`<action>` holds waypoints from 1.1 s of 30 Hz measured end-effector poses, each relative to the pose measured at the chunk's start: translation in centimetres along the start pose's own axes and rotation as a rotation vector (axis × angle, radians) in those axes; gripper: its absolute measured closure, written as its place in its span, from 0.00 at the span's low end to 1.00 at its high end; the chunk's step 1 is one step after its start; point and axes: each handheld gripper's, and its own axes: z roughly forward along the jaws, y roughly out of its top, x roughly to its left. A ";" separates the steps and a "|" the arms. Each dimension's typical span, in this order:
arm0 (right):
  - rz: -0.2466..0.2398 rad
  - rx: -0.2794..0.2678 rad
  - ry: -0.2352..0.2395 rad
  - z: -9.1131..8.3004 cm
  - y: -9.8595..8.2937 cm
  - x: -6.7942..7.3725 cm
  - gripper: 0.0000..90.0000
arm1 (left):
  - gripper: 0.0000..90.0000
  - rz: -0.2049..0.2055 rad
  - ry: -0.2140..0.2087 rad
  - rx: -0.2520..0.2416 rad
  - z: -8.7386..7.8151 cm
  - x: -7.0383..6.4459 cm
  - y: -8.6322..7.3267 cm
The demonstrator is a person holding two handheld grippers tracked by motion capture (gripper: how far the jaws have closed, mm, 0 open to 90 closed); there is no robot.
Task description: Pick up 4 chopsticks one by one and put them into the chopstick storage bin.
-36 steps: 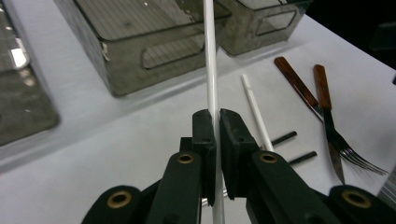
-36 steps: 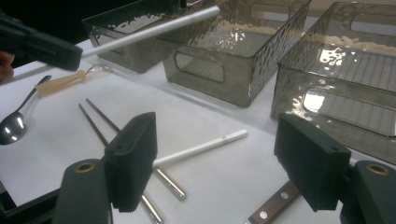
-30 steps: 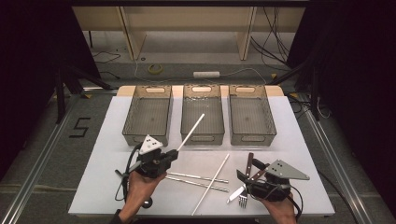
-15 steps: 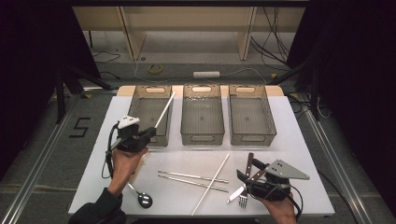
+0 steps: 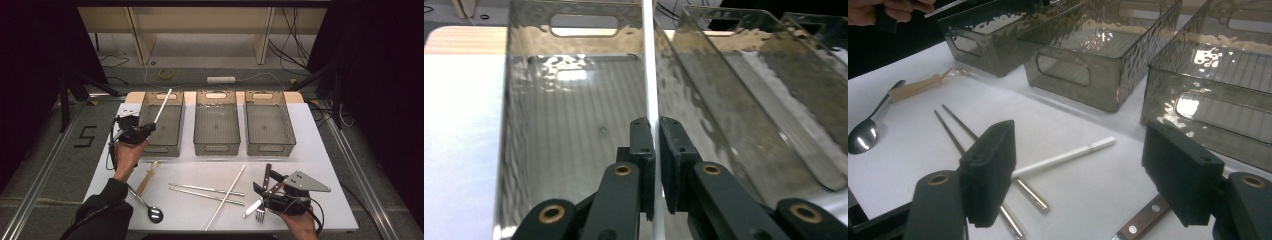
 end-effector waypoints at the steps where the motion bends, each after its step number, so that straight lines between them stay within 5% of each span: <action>1: 0.002 0.003 0.000 0.0 0.0 0.0 0.34 | 0.94 0.003 0.000 0.001 0.2 0.2 0.1; 29: 0.001 0.007 0.008 0.1 0.0 -0.1 0.34 | 0.93 -0.008 0.042 0.061 3.4 2.8 1.4; 33: 0.001 0.006 0.009 0.1 0.0 -0.1 0.34 | 0.83 -0.008 0.027 0.054 3.6 2.6 1.6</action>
